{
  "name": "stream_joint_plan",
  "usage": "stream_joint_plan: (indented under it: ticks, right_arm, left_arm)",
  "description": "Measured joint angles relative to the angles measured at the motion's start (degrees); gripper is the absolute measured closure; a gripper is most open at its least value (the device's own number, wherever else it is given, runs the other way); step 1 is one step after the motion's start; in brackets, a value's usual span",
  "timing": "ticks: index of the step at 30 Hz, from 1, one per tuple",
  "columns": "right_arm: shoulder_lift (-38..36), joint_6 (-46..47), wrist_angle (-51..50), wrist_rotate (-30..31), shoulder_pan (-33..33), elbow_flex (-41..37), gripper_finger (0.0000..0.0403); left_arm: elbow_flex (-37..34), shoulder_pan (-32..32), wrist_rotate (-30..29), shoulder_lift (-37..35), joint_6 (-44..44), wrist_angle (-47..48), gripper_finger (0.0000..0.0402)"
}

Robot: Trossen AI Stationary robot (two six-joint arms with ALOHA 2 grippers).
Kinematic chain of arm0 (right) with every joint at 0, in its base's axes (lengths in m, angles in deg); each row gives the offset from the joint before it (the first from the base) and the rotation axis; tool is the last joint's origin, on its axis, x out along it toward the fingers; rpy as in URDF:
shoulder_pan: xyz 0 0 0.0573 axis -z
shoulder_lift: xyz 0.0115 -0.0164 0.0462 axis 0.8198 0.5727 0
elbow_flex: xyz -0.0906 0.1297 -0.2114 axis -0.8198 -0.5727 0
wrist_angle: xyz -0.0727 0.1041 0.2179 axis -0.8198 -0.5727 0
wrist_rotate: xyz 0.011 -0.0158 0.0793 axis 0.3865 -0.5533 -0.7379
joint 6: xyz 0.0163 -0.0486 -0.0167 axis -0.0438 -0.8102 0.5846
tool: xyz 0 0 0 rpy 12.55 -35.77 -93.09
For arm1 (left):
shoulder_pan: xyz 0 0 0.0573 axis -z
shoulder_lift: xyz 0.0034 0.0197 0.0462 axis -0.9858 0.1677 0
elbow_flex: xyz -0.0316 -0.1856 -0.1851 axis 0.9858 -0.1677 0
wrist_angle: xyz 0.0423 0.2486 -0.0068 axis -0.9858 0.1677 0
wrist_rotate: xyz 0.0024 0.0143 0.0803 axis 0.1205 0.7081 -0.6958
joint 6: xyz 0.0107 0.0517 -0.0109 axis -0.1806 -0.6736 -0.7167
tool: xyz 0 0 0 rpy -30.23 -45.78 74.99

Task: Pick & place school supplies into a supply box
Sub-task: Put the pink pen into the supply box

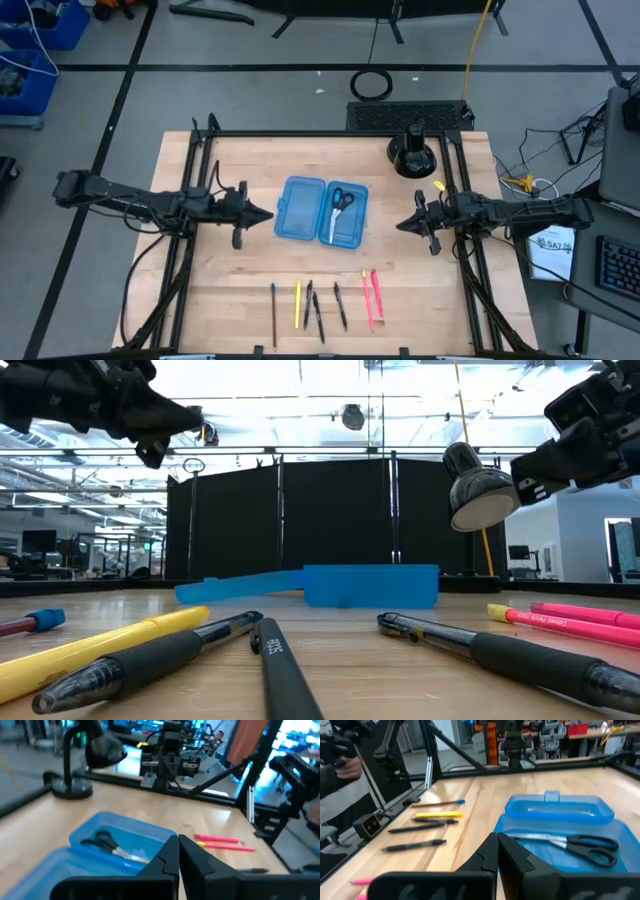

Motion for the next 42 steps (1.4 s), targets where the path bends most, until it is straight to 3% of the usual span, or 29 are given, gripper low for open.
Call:
stream_joint_plan:
  ticks: [8,18,26,31,37,42]
  right_arm:
    - [0.00,2.13,-1.30,-0.02,0.00,0.00,0.0403]
    - [-0.02,3.42,-0.02,0.24,0.00,0.00,0.0403]
    - [-0.01,3.08,0.67,0.93,0.00,0.00,0.0403]
    - [0.00,-5.49,5.12,6.30,0.00,0.00,0.0403]
    - [-0.04,-12.40,15.88,6.05,-0.44,0.00,0.0403]
    - [0.27,-15.57,15.15,6.21,-4.27,0.00,0.0403]
  left_arm:
    - [-0.02,0.16,-1.32,0.00,15.88,2.98,0.0384]
    - [-0.07,4.84,-1.98,1.05,19.78,3.56,0.0396]
    - [-0.07,7.01,-3.05,1.05,4.97,3.95,0.0398]
    - [-0.07,8.85,-3.81,1.05,-8.23,4.59,0.0399]
    - [-0.04,12.62,-10.00,1.05,-22.68,0.89,0.0399]
    - [-0.04,14.35,-14.01,1.05,-28.30,-2.20,0.0400]
